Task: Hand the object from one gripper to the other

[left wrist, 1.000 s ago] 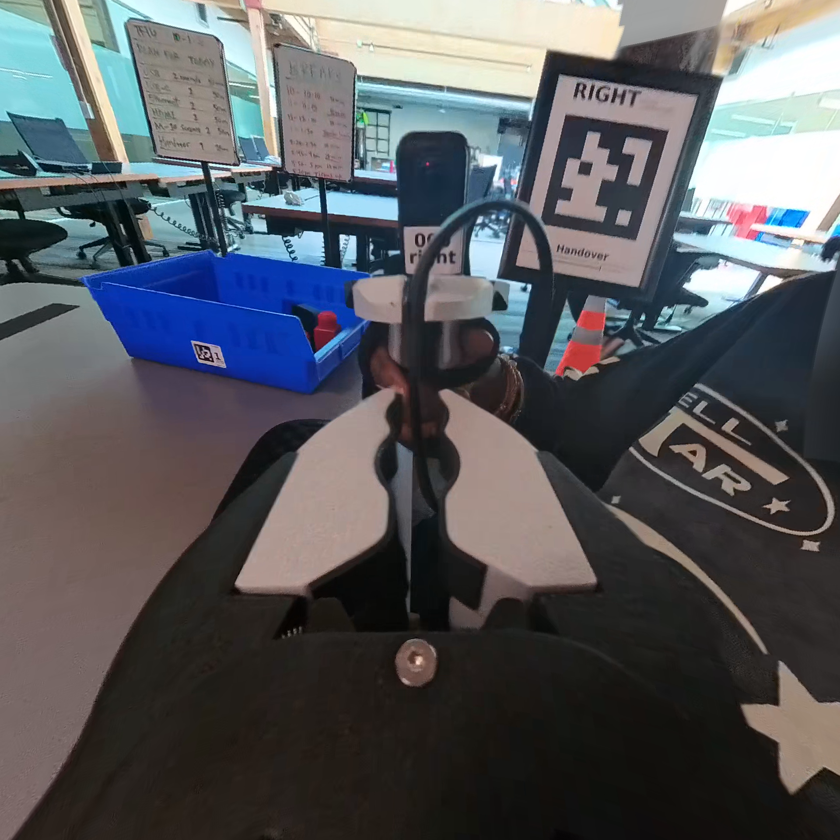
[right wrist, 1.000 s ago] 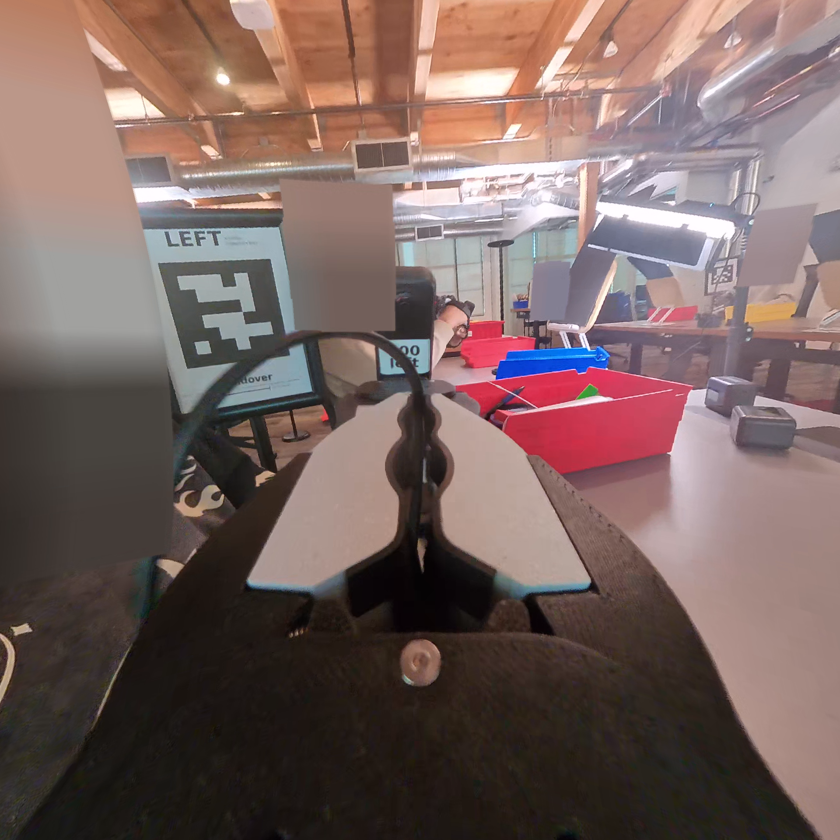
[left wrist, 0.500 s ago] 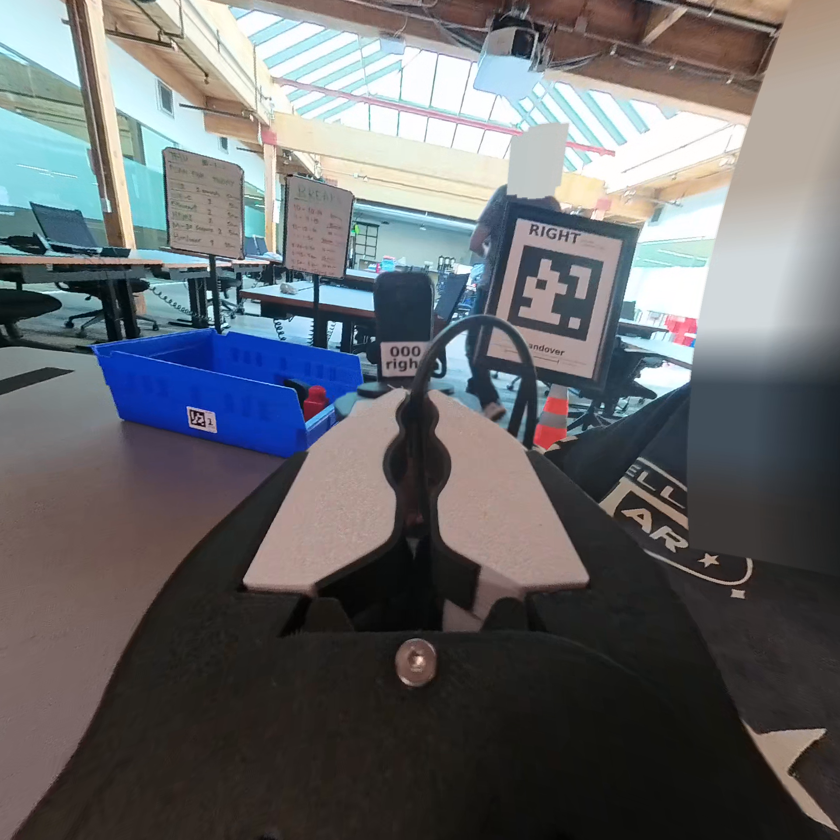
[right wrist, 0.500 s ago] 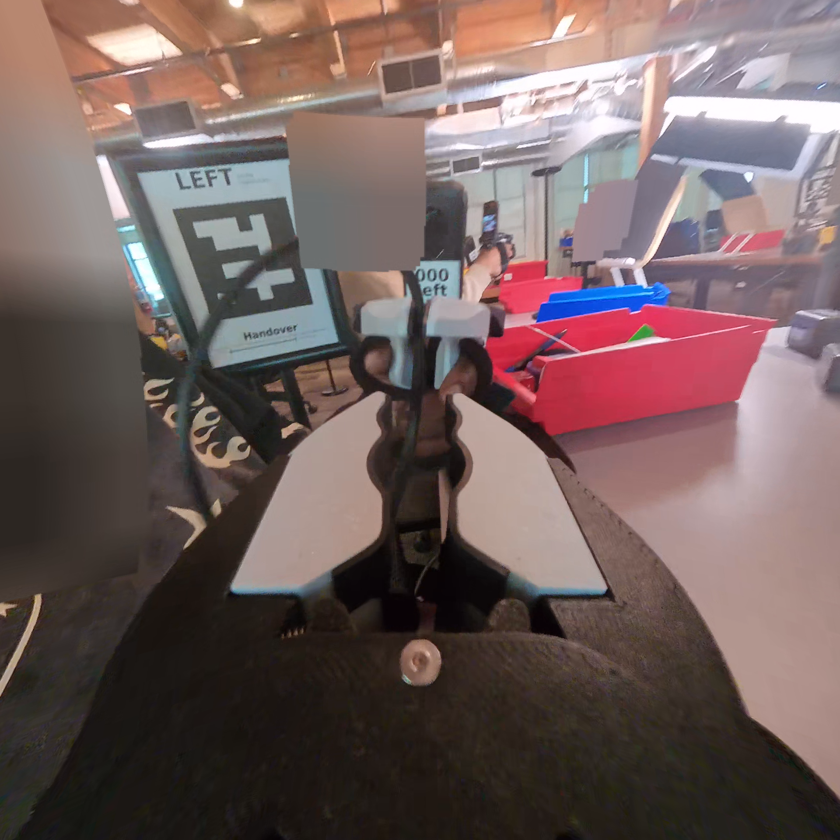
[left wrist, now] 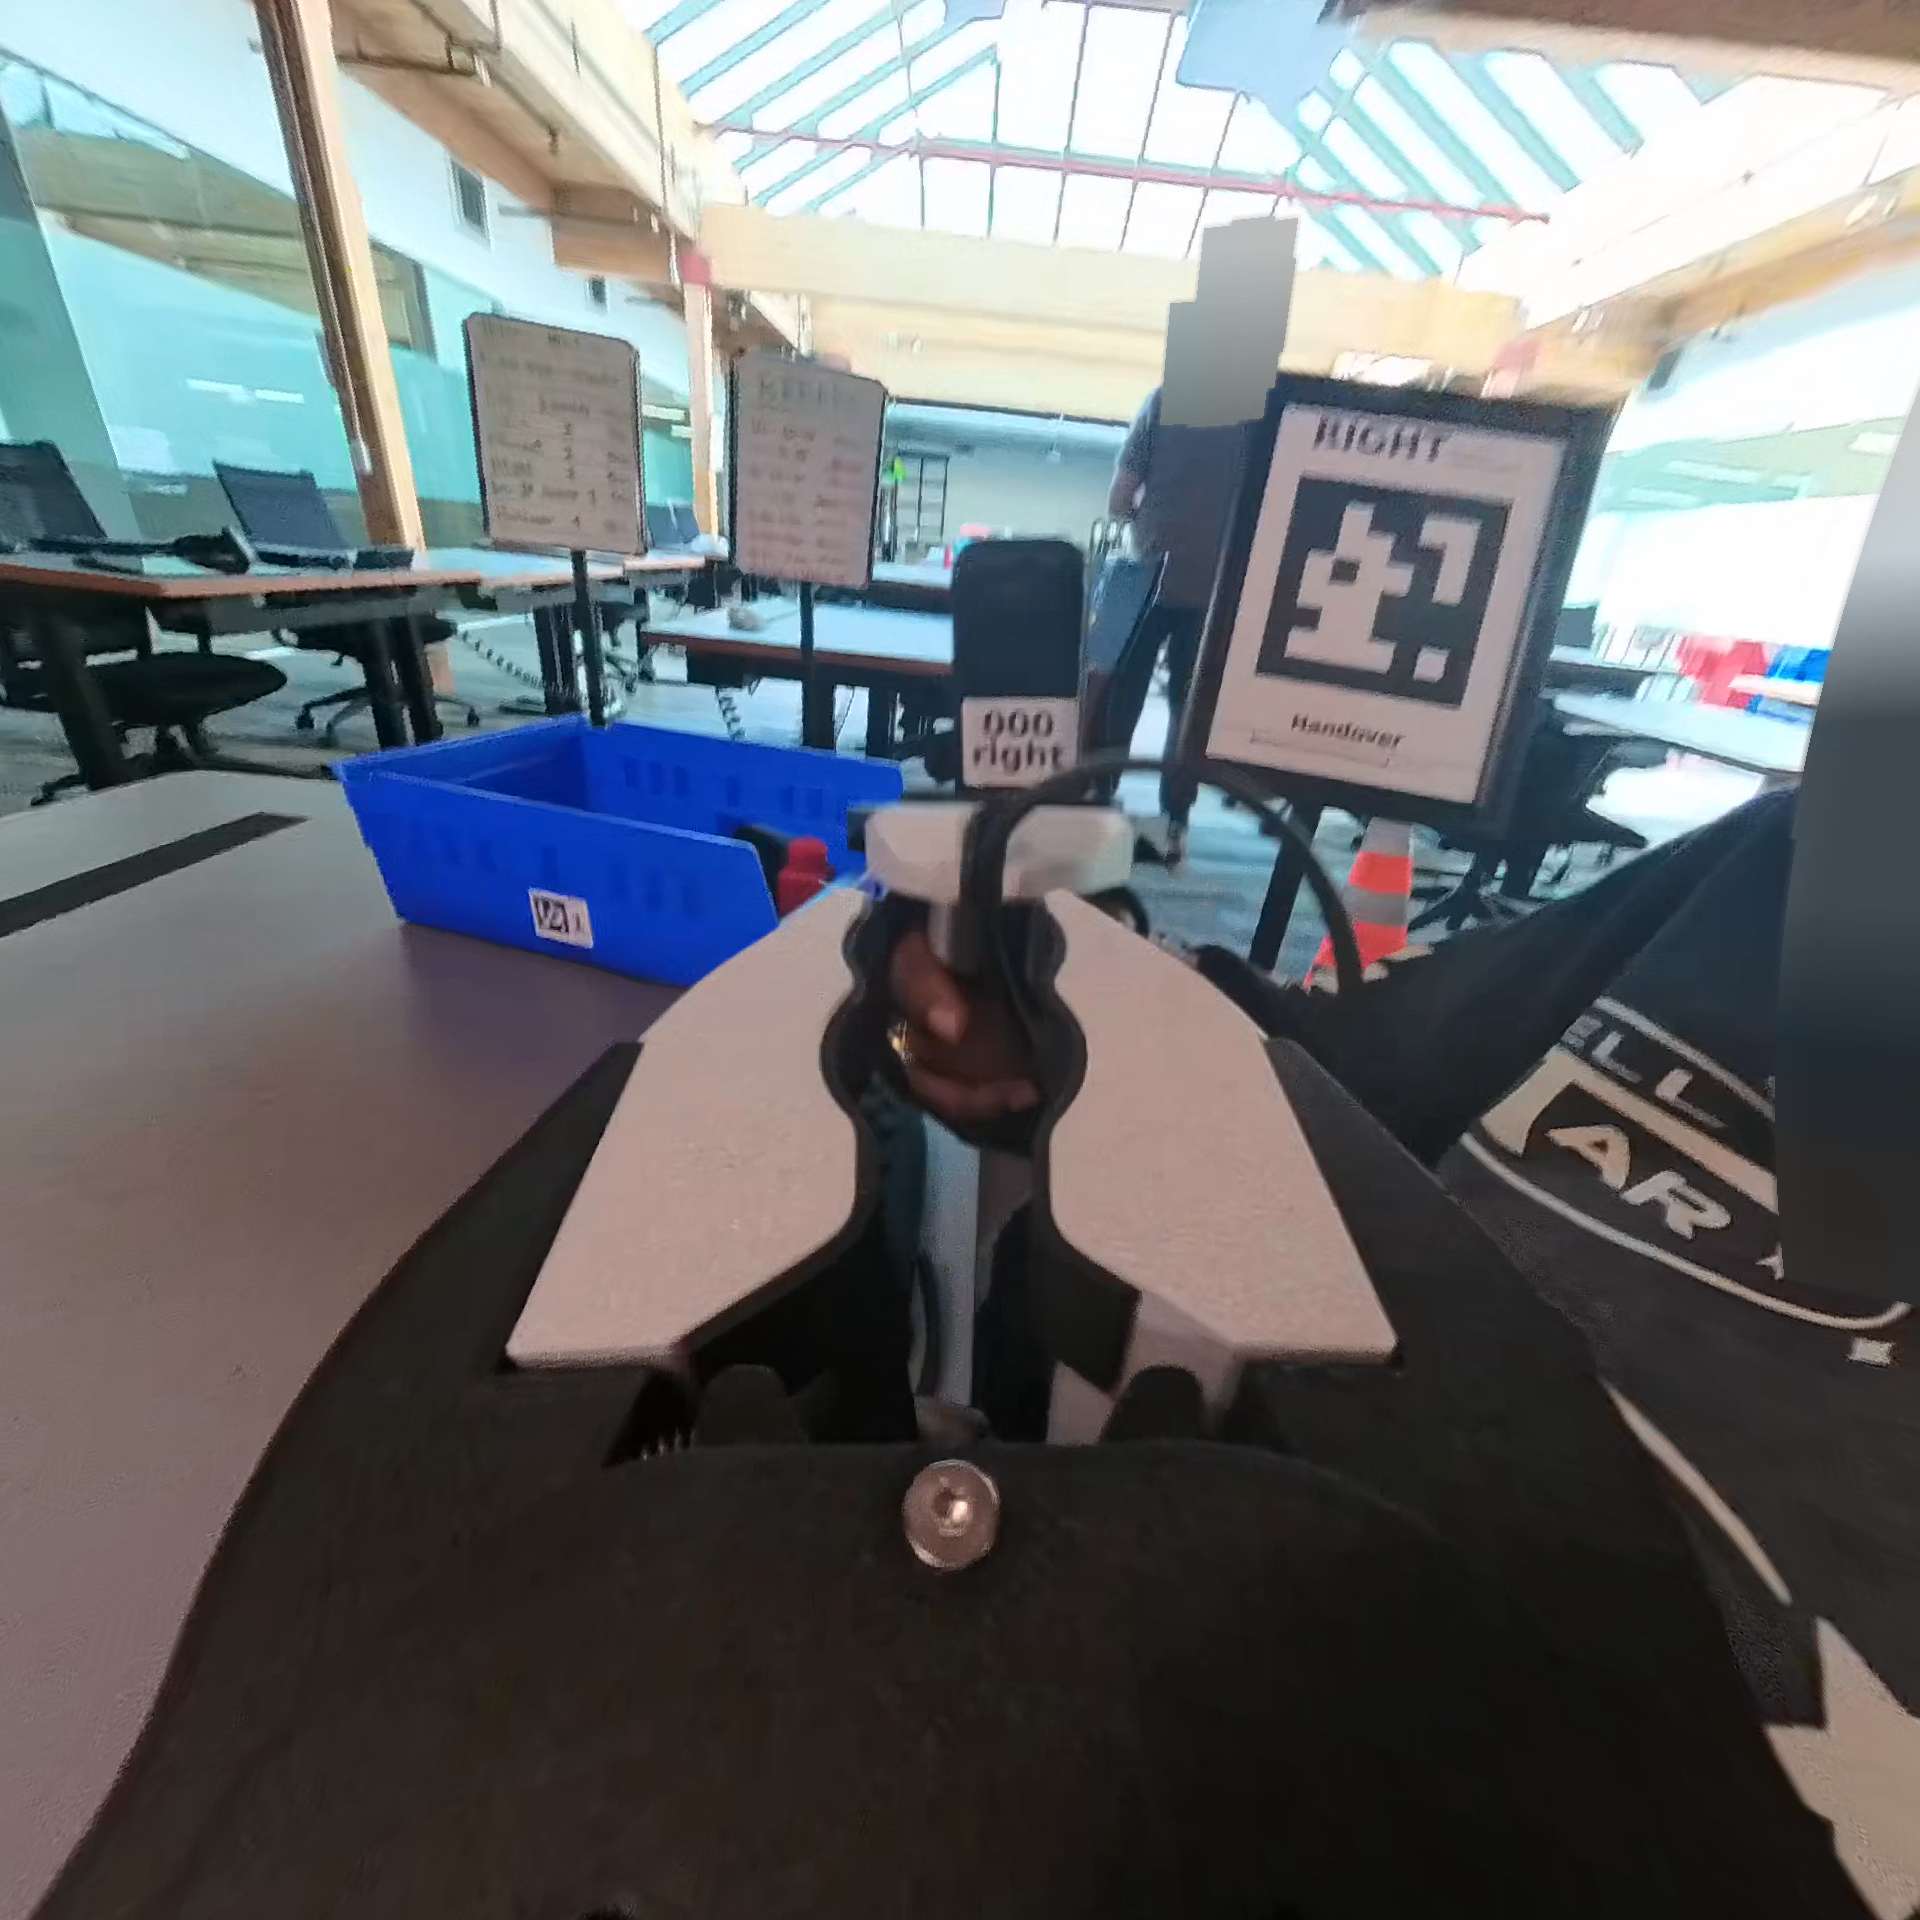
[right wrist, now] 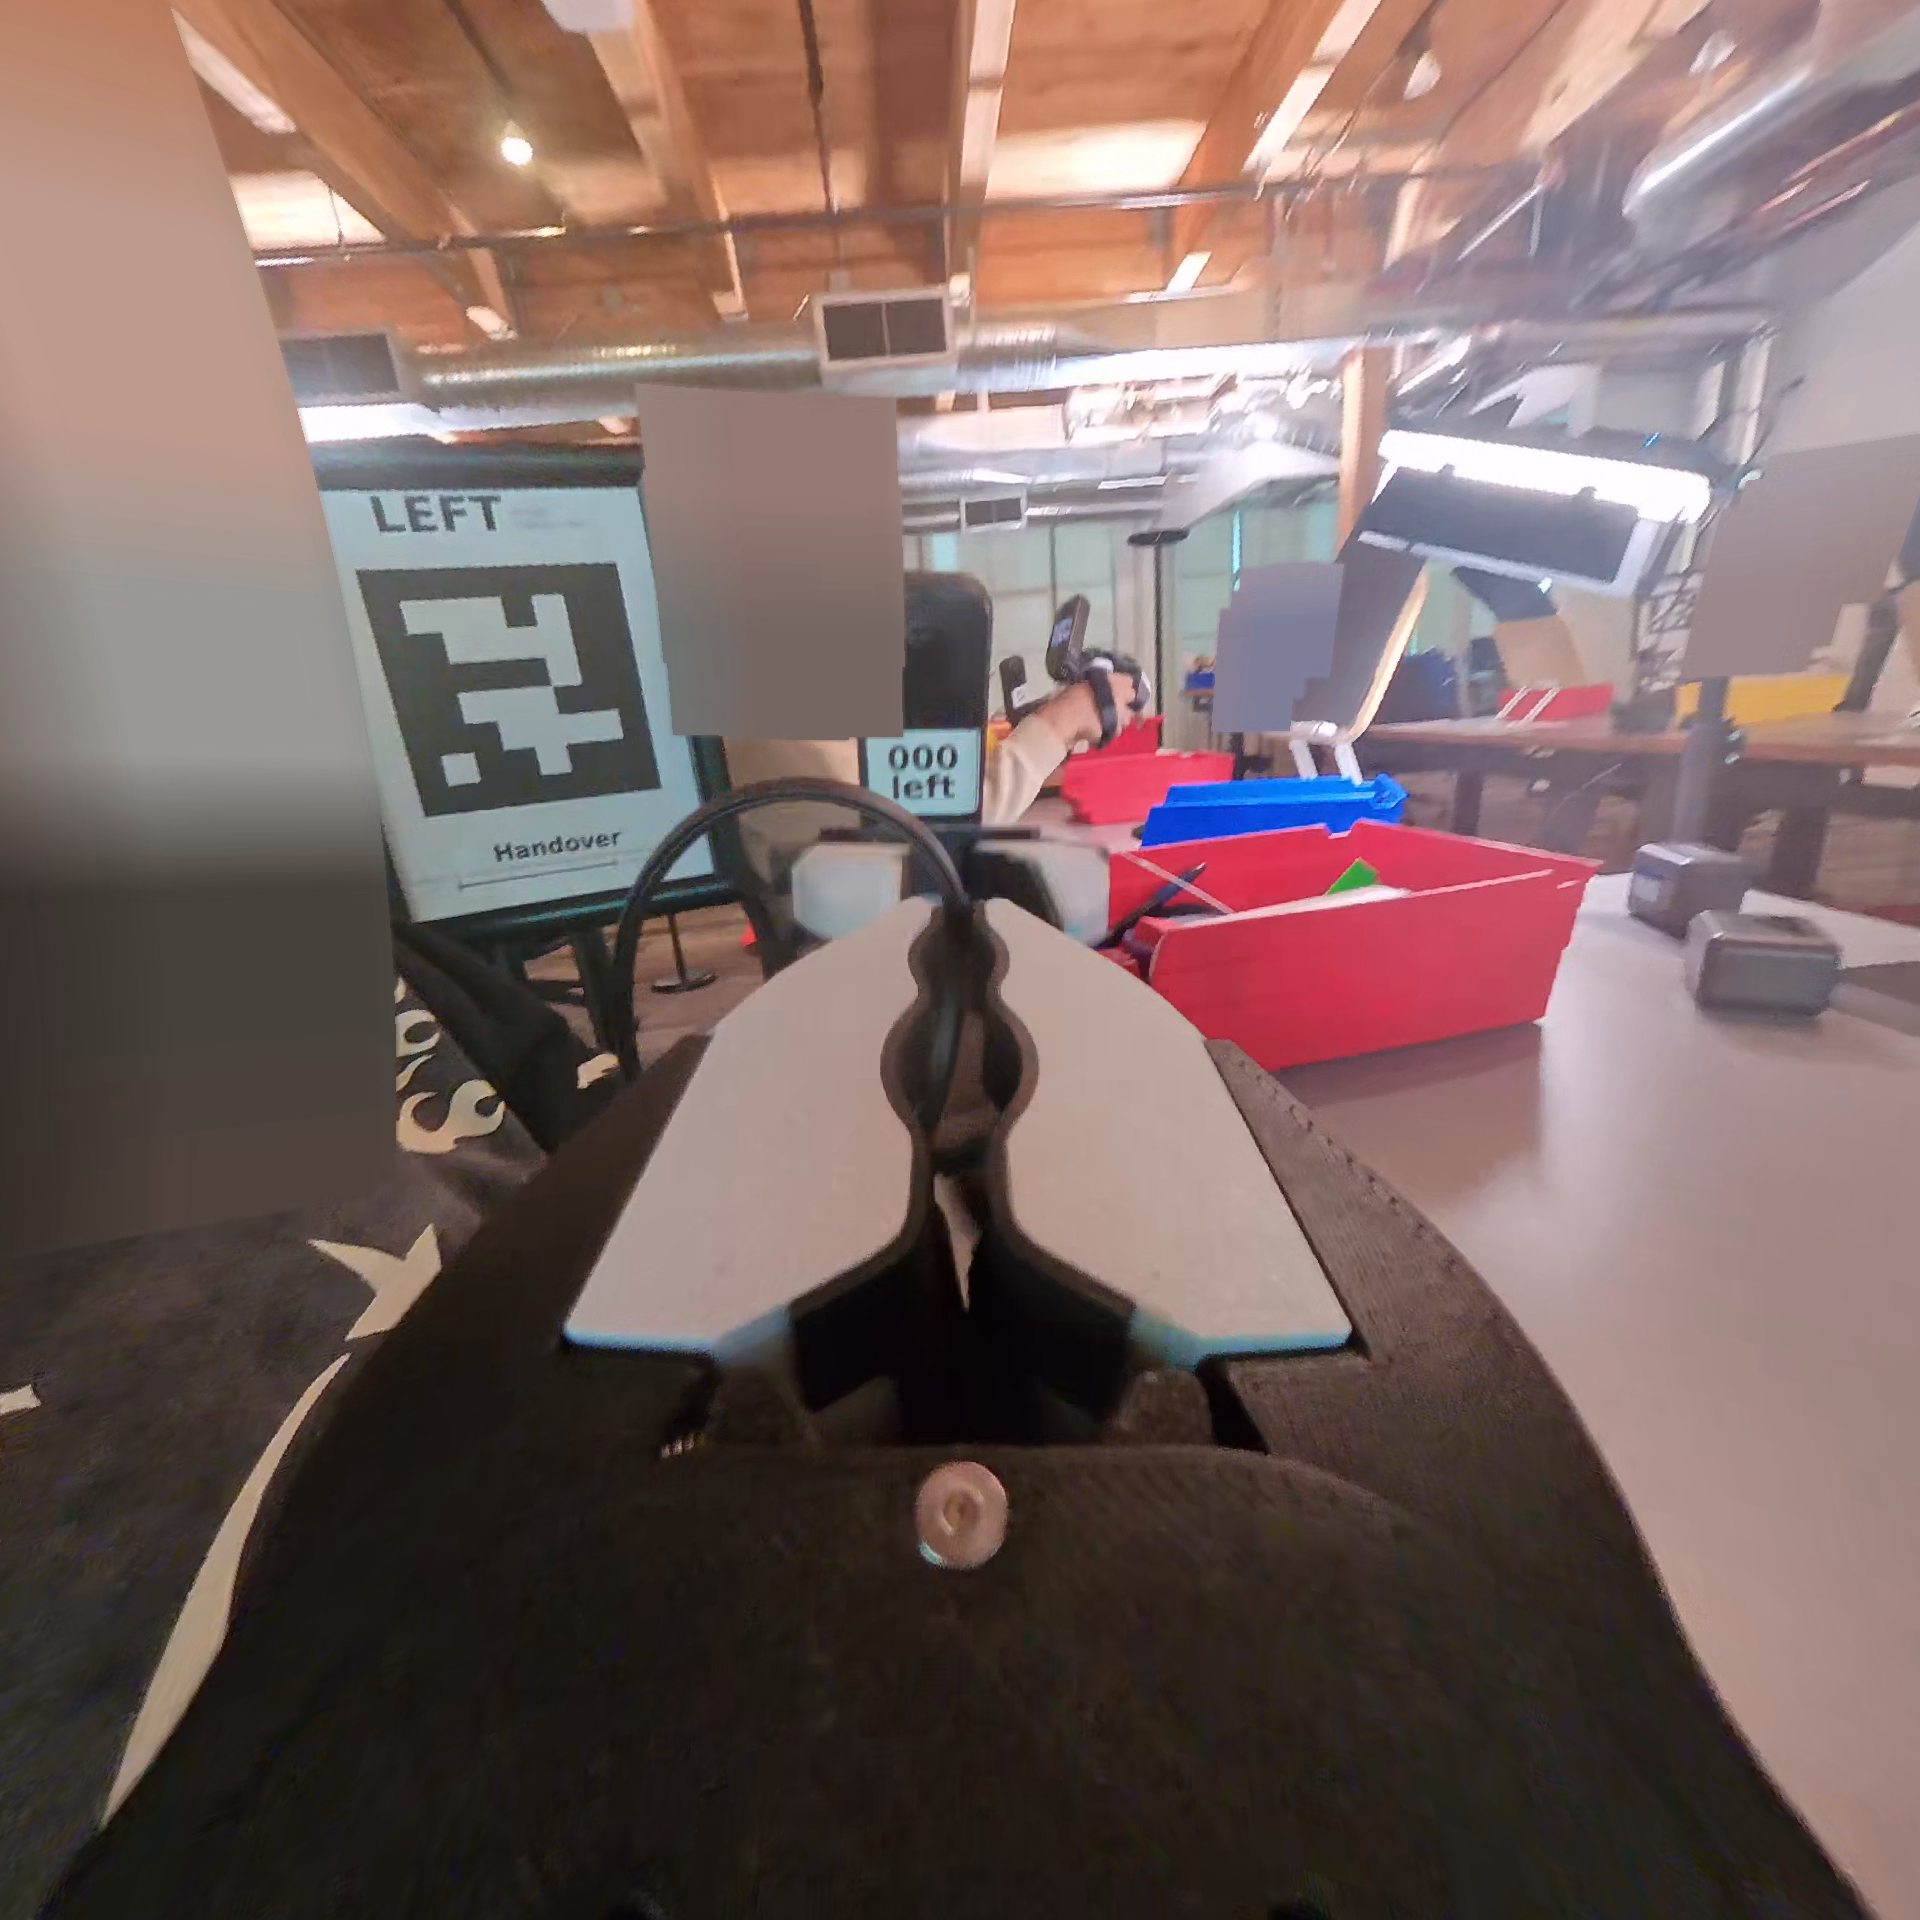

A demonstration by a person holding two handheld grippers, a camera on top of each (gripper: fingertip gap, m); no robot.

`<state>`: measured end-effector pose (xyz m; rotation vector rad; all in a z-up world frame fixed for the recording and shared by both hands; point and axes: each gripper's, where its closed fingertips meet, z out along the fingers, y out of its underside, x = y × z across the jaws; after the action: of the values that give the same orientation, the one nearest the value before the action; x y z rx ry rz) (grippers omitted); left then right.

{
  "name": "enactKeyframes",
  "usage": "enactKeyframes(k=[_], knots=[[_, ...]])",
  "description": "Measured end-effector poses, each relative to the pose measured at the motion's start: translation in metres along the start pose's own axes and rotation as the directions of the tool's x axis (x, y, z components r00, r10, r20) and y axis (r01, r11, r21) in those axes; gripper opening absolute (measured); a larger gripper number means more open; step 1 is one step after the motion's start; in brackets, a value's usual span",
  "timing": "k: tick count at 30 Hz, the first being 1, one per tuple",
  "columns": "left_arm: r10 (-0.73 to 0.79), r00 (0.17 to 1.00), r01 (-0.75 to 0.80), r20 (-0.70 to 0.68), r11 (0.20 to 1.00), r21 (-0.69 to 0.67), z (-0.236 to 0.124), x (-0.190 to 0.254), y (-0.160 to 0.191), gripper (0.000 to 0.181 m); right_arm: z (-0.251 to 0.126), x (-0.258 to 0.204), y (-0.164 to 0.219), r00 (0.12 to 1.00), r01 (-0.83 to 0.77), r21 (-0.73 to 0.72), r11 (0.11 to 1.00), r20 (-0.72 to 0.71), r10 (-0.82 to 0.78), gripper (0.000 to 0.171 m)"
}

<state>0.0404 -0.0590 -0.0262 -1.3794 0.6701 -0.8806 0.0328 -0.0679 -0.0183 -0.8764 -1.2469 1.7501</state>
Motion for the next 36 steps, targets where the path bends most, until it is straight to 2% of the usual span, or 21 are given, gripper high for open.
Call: enactKeyframes(k=[4, 11, 13, 23, 27, 36], knots=[[0.013, 1.0, -0.013, -0.009, 0.996, -0.088, 0.012, 0.004, 0.019, 0.024, -0.002, -0.001, -0.011, 1.0, 0.021, 0.055, 0.998, -0.019, -0.02, 0.004], [-0.039, 0.998, 0.035, -0.044, 0.996, -0.08, 0.016, 0.01, 0.02, 0.017, -0.001, -0.002, -0.011, 0.998, 0.05, 0.056, 0.997, -0.029, -0.049, 0.004], [-0.046, 0.997, 0.041, -0.061, 0.996, -0.08, 0.015, 0.011, 0.02, 0.007, -0.001, -0.002, -0.011, 0.998, 0.052, 0.057, 0.997, -0.031, -0.051, 0.004], [-0.04, 0.999, 0.041, -0.036, 0.999, 0.015, 0.002, 0.005, -0.002, 0.005, -0.002, 0.0, -0.008, 1.0, 0.017, 0.044, 0.999, -0.02, -0.016, 0.019], [-0.022, 1.0, 0.023, -0.011, 0.998, 0.051, -0.006, 0.003, -0.012, 0.006, 0.003, -0.001, 0.012, 1.0, -0.02, -0.052, 0.998, 0.01, 0.02, 0.021], [0.004, 1.0, -0.003, -0.004, 0.998, 0.066, -0.008, 0.005, -0.017, 0.006, 0.006, -0.003, 0.025, 1.0, 0.011, -0.131, 0.991, 0.021, -0.009, 0.005]])
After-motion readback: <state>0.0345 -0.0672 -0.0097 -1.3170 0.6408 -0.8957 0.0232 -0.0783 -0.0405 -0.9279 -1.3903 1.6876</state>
